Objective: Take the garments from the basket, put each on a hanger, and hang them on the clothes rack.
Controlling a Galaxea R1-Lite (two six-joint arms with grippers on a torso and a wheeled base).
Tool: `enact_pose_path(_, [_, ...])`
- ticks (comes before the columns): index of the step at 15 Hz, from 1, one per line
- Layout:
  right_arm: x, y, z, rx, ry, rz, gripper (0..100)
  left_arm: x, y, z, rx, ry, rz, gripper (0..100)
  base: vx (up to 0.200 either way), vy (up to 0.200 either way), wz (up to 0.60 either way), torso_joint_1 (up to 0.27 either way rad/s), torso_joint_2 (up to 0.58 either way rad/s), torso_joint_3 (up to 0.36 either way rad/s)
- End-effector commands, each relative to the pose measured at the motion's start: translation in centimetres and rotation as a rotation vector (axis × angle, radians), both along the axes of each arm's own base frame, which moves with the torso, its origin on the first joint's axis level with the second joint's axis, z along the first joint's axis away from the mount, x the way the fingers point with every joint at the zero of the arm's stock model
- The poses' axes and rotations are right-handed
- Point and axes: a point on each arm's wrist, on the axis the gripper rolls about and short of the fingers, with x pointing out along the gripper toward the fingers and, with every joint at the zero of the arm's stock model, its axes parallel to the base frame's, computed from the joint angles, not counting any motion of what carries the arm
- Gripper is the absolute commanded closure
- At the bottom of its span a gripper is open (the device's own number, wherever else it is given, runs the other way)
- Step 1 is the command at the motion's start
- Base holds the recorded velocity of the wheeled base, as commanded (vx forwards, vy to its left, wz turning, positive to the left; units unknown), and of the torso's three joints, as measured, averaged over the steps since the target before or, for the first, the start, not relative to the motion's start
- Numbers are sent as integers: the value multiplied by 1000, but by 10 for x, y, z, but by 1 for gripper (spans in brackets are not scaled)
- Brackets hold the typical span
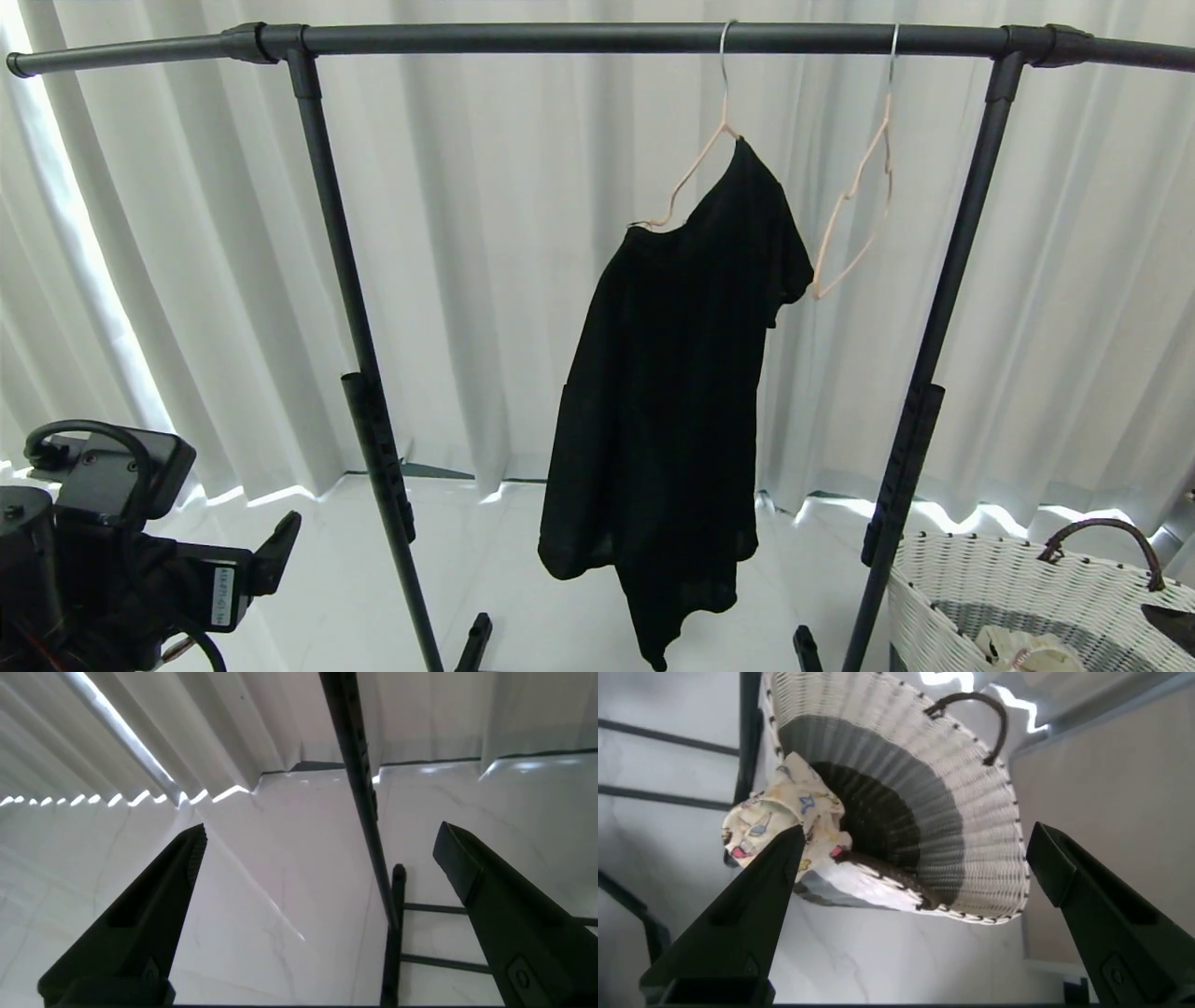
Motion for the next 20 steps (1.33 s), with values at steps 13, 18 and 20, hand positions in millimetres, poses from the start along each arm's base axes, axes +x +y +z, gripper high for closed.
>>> enact_pose_path(13, [74, -4, -79, -265, 459, 513, 0, 8, -2, 12, 10, -36, -3, 0, 0, 0, 0, 0, 0, 0])
enact_pose_path(18, [106, -7, -115, -286, 434, 488, 0, 7, -1, 12, 14, -39, 4, 0, 0, 0, 0, 0, 0, 0])
enact_pose_path(20, [113, -9, -125, -301, 426, 471, 0, 8, -1, 13, 16, -41, 3, 0, 0, 0, 0, 0, 0, 0])
